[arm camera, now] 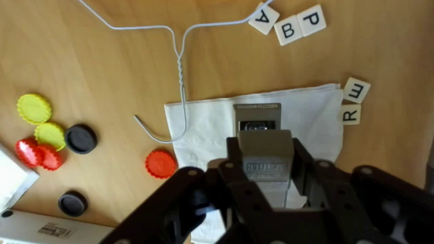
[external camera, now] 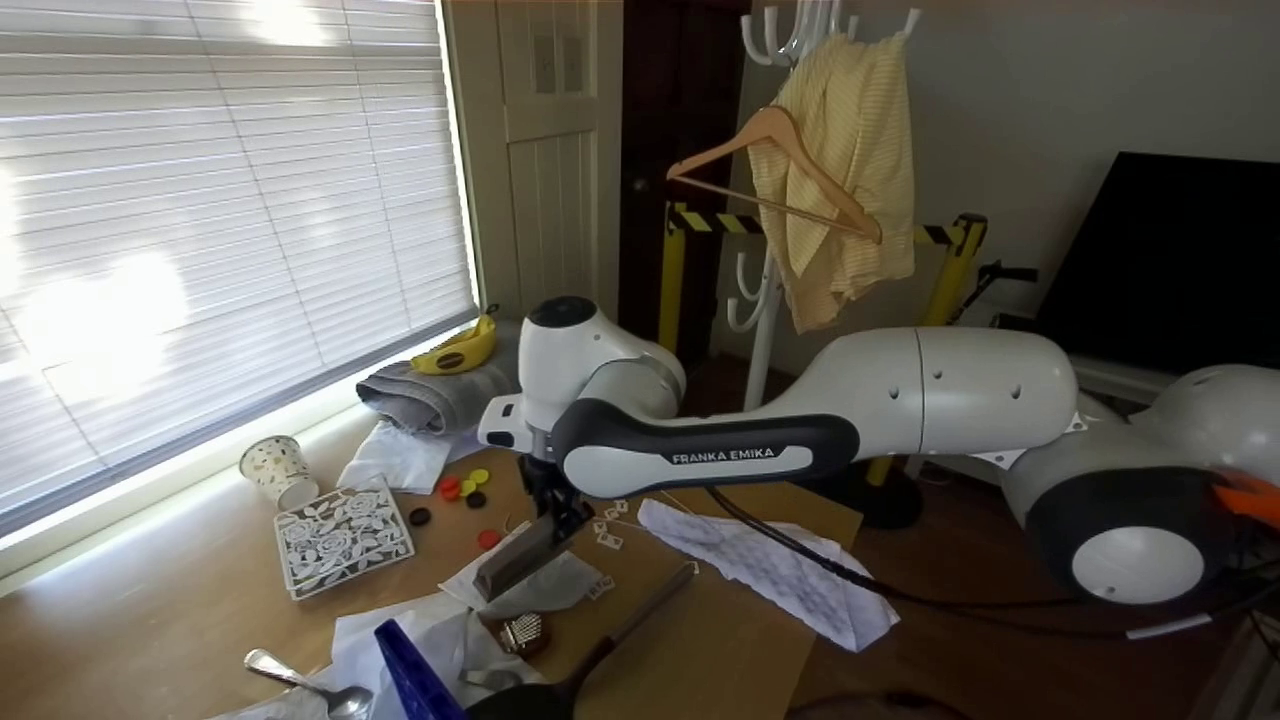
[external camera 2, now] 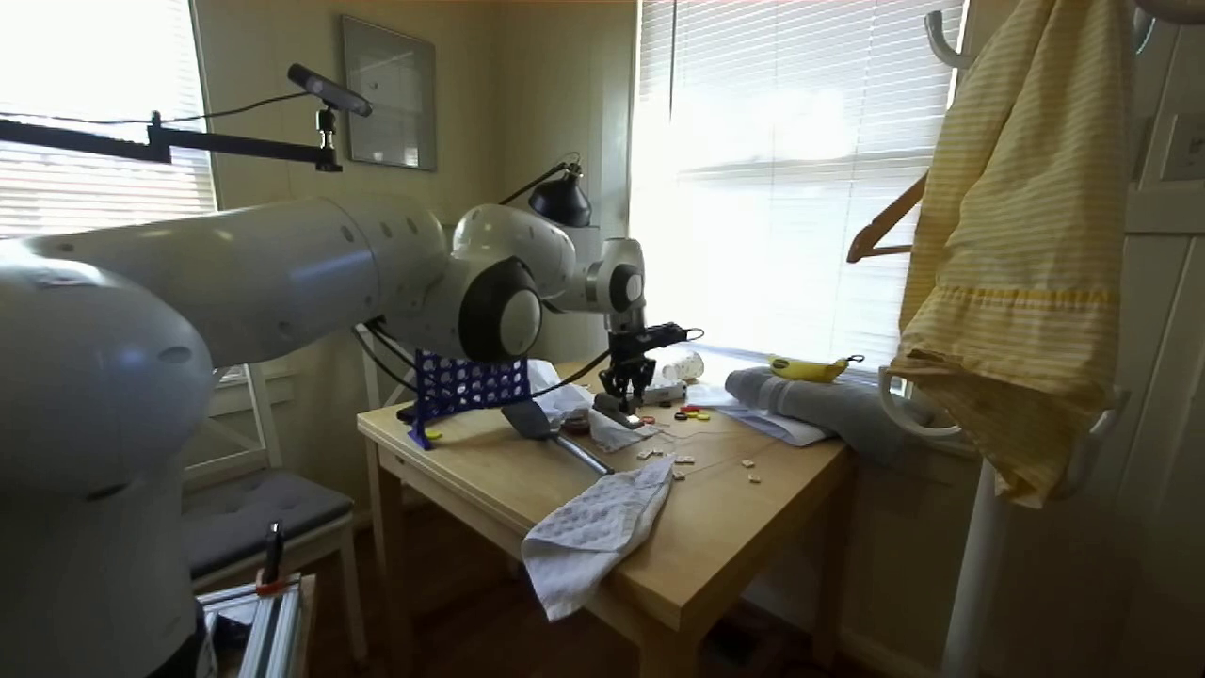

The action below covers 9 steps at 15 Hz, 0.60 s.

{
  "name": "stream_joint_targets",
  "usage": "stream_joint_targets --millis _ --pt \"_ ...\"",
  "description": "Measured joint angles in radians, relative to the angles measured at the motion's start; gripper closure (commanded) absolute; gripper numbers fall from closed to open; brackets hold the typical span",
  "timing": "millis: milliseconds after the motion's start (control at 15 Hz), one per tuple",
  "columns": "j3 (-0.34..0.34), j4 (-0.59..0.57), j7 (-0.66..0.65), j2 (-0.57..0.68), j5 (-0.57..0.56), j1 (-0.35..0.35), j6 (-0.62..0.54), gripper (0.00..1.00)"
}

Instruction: Move the grey stapler to the left and put it on top of the white napkin.

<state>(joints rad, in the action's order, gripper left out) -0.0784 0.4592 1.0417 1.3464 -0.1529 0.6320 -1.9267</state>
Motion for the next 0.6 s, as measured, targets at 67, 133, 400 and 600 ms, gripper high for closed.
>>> stream_joint_targets --millis 67,133,400,600 --pt "-0.007 0.0 -0.038 0.014 0.012 -0.003 -0.016 0.86" --pt "-0.014 0.0 -0.074 0.026 0.021 -0.006 -0.035 0.36" --pt "-0.025 -0.006 -0.208 0.044 0.032 -0.009 -0.092 0.16" --pt "-0.022 -0.008 -0.25 0.008 0.03 0.012 -0.018 0.0"
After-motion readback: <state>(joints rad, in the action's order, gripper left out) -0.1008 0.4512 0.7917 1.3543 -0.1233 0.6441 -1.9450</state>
